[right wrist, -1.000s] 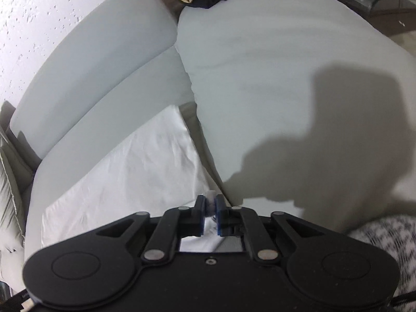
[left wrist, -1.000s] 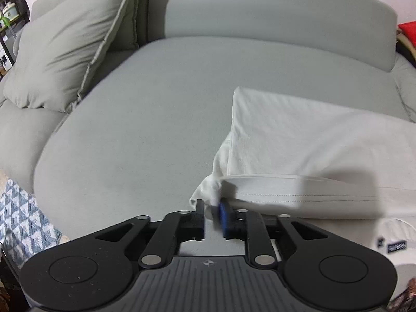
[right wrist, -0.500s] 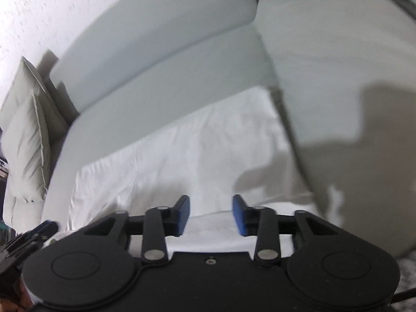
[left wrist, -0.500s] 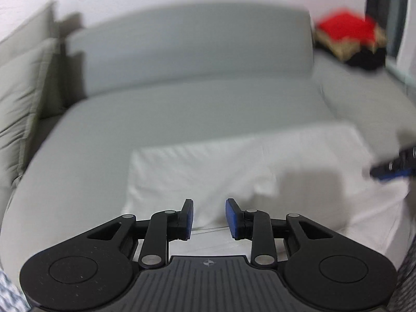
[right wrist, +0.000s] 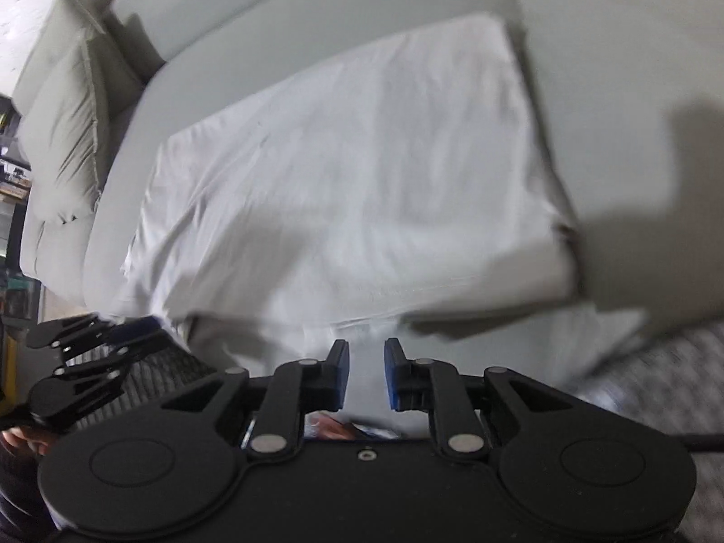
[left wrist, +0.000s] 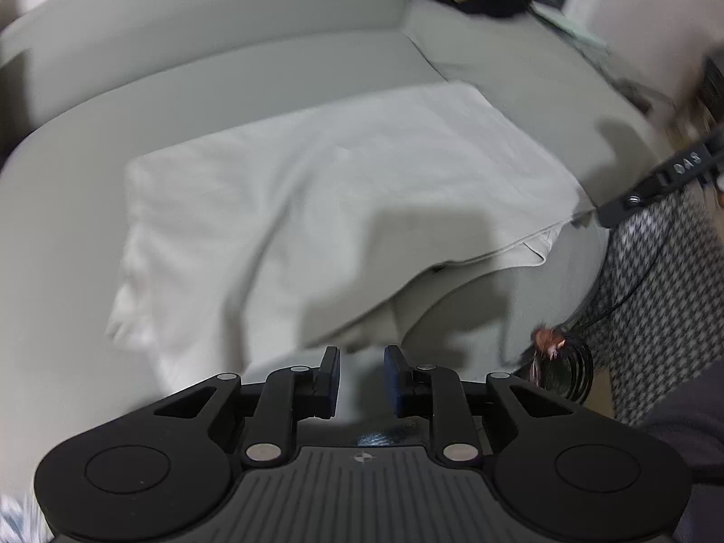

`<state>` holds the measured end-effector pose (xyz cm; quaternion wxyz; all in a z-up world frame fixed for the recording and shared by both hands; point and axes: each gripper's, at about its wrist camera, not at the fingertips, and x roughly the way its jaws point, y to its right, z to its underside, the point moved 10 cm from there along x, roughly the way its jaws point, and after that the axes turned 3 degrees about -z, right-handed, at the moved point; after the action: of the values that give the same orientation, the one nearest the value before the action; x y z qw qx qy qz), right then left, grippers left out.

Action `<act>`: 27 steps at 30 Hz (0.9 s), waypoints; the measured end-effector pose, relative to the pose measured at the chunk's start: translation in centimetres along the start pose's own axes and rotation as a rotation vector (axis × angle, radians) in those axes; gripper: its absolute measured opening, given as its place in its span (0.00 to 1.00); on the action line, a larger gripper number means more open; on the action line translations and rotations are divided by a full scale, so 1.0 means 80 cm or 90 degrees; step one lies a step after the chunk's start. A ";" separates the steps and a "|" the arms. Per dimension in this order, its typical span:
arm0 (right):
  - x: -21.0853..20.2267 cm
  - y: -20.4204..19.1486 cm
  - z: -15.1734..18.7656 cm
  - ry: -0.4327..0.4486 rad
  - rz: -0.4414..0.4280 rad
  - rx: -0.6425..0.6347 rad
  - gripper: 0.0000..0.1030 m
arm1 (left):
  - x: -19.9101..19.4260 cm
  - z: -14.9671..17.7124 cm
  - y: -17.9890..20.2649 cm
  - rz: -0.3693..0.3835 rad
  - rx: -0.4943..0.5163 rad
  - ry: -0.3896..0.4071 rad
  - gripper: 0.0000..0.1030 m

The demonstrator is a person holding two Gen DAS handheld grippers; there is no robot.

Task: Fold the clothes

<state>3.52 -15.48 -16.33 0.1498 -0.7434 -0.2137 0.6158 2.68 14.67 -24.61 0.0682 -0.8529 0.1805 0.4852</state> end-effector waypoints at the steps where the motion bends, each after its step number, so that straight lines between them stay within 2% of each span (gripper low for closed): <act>1: -0.012 0.004 0.000 0.025 -0.007 0.010 0.21 | -0.009 0.002 -0.009 -0.007 -0.031 0.019 0.21; 3: -0.027 0.012 -0.009 0.090 -0.016 0.032 0.24 | -0.023 -0.001 -0.025 -0.021 -0.093 0.059 0.21; 5: -0.039 0.019 -0.022 0.160 -0.020 0.050 0.25 | -0.031 -0.013 -0.043 -0.058 -0.149 0.100 0.22; 8: -0.047 0.022 -0.044 0.227 0.005 0.061 0.25 | -0.027 -0.025 -0.078 -0.148 -0.216 0.103 0.25; 10: -0.044 0.027 -0.050 0.242 0.021 0.067 0.25 | -0.019 -0.022 -0.105 -0.180 -0.265 0.083 0.25; 12: -0.041 0.035 -0.053 0.245 0.015 0.085 0.28 | -0.008 -0.014 -0.127 -0.156 -0.321 0.058 0.28; 14: -0.039 0.048 -0.053 0.244 -0.001 0.111 0.37 | -0.002 -0.002 -0.146 -0.127 -0.374 0.034 0.29; 15: -0.037 0.055 -0.052 0.243 -0.008 0.122 0.38 | -0.002 0.002 -0.152 -0.117 -0.391 0.027 0.29; 22: -0.013 0.083 -0.061 0.232 0.005 0.151 0.38 | 0.022 0.006 -0.156 -0.080 -0.404 -0.016 0.28; 27: -0.001 0.111 -0.064 0.218 0.048 0.176 0.38 | 0.034 0.008 -0.150 -0.070 -0.394 -0.039 0.22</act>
<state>9.72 -22.99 -19.59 0.2611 -0.8171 -0.0709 0.5091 7.89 25.29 -27.95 -0.1630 -0.8267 -0.0241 0.5380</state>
